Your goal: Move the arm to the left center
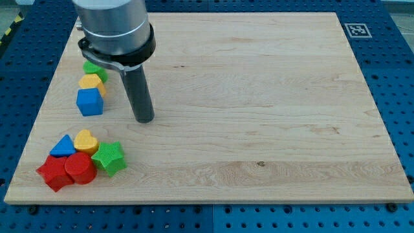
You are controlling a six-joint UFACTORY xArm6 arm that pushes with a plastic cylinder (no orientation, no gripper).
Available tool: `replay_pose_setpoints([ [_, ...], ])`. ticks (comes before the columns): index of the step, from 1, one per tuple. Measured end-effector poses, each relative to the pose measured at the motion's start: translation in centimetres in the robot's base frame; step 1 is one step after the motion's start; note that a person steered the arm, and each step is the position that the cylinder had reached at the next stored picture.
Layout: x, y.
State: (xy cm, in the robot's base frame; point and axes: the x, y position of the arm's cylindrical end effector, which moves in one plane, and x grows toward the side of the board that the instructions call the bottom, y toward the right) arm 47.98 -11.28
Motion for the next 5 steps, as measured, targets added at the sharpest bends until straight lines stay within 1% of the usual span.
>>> replay_pose_setpoints([
  [1, -1.8, 0.9],
  [3, -10.1, 1.1],
  [4, -11.8, 1.1],
  [5, -12.5, 1.1],
])
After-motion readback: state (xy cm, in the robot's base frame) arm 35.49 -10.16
